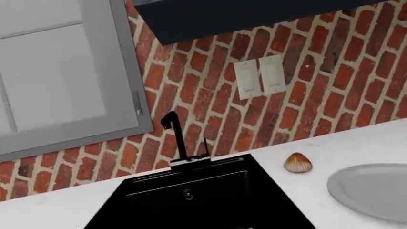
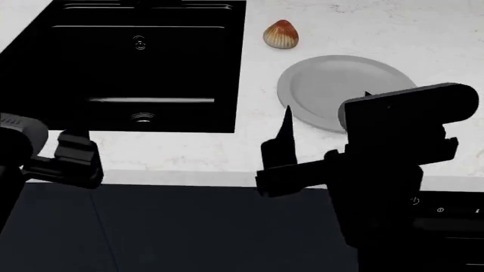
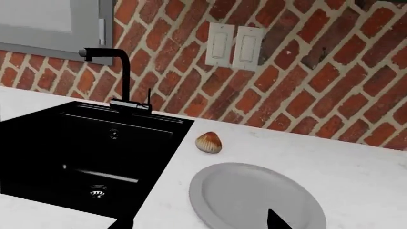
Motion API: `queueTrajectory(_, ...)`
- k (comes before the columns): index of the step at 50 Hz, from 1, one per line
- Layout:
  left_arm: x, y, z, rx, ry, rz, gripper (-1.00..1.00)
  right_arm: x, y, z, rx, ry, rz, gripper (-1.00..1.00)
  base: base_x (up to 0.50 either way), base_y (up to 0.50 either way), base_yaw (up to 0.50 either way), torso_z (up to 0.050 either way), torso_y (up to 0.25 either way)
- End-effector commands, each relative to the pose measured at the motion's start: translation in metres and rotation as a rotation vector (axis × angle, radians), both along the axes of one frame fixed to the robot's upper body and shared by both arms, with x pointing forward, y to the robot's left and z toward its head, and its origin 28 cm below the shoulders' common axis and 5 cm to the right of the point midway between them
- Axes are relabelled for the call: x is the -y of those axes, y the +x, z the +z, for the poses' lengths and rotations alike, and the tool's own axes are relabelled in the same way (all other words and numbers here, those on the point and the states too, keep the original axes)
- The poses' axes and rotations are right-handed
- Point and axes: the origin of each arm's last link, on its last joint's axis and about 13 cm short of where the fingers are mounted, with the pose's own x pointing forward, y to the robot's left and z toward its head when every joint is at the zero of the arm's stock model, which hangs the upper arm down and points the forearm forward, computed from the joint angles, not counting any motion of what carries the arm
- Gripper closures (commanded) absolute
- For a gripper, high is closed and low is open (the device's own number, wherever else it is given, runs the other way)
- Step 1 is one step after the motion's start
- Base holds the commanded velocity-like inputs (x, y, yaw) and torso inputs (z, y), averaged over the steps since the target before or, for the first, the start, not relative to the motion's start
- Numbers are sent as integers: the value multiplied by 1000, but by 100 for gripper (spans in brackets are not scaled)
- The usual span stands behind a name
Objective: Pick the orange from the sink and place it on the plate located on the counter
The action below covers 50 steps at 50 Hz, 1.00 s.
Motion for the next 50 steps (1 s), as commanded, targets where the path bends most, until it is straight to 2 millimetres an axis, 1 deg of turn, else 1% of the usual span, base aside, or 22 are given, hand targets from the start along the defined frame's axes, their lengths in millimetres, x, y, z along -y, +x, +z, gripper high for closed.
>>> queueTrajectory(1, -7, 6, 36, 14, 17, -9, -100, 11, 19, 38, 12, -5, -48, -100, 0, 0, 0, 0, 0)
queueTrajectory(3, -8, 7, 37, 8, 7, -14, -100, 12, 23, 39, 1, -14, -53, -100, 0, 0, 0, 0, 0)
queueTrajectory(6, -8, 8, 38, 1, 2, -13, -100, 13, 20, 43, 15, -13, -56, -100, 0, 0, 0, 0, 0)
queueTrajectory(15, -9, 10, 44, 12, 22, -9, -100, 16, 21, 48, 11, 15, -35, -100, 20, 0, 0, 0, 0)
queueTrajectory(22, -6, 11, 42, 11, 24, -18, -100, 19, 19, 50, 21, 10, -53, -100, 459, 0, 0, 0, 0)
queueTrajectory(30, -7, 12, 44, 16, 27, -13, -100, 20, 17, 53, 27, 7, -58, -100, 458, 92, 0, 0, 0)
queueTrajectory(40, -7, 11, 43, 14, 30, -14, -100, 20, 16, 52, 31, 11, -55, -100, 279, 112, 0, 0, 0)
queueTrajectory(50, -9, 11, 42, 12, 29, -13, -100, 20, 15, 52, 28, 12, -50, -100, 260, 5, 0, 0, 0)
